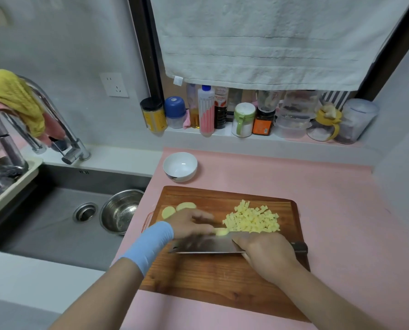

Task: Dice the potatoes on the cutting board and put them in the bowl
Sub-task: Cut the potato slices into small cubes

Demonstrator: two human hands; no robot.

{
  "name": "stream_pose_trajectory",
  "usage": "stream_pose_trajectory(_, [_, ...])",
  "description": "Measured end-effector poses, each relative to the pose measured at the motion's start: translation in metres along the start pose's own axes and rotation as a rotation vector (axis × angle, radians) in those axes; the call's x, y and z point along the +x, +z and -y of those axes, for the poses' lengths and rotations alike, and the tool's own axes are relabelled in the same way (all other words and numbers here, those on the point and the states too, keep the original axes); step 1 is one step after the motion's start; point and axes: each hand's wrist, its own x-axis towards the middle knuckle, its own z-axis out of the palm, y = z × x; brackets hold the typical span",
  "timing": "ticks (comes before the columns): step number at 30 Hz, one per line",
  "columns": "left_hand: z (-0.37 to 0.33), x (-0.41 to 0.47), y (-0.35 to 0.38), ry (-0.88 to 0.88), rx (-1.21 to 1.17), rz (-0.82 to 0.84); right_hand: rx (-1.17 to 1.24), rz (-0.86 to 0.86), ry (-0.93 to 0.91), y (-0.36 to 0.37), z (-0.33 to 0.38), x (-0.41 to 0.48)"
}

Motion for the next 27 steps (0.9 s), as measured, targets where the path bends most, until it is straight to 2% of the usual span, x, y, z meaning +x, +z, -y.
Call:
stream_pose_trajectory(2, [-0.002, 0.01, 0.013, 0.011, 0.044, 0.073, -0.07, 0.024, -0.057, 0.0, 0.002, 0.002])
stream_pose_trajectory(5, [0.005, 0.019, 0.018, -0.002, 0.102, 0.057, -0.104, 0.014, -0.126, -0.005, 0.008, 0.001])
stream_pose_trajectory(8, [0.018, 0.02, 0.015, -0.03, 0.064, -0.005, -0.052, -0.009, -0.106, -0.007, 0.007, -0.002])
stream_pose_trajectory(13, [0.062, 0.009, 0.002, -0.13, -0.095, -0.247, 0.077, -0.025, 0.048, 0.0, -0.006, -0.013])
stream_pose_trajectory(16, [0.077, 0.002, 0.009, -0.141, -0.013, -0.243, 0.202, -0.03, 0.192, 0.007, -0.017, -0.019])
stream_pose_trajectory(20, [0.074, 0.003, 0.032, -0.112, 0.051, -0.185, 0.501, 0.019, 0.4, 0.012, -0.017, -0.015])
stream_pose_trajectory(23, [0.065, 0.01, 0.047, -0.049, 0.113, -0.137, 0.618, 0.047, 0.491, 0.011, -0.013, -0.009])
stream_pose_trajectory(27, [0.067, 0.011, 0.047, 0.006, 0.228, -0.212, 0.718, 0.055, 0.539, 0.013, -0.005, -0.003])
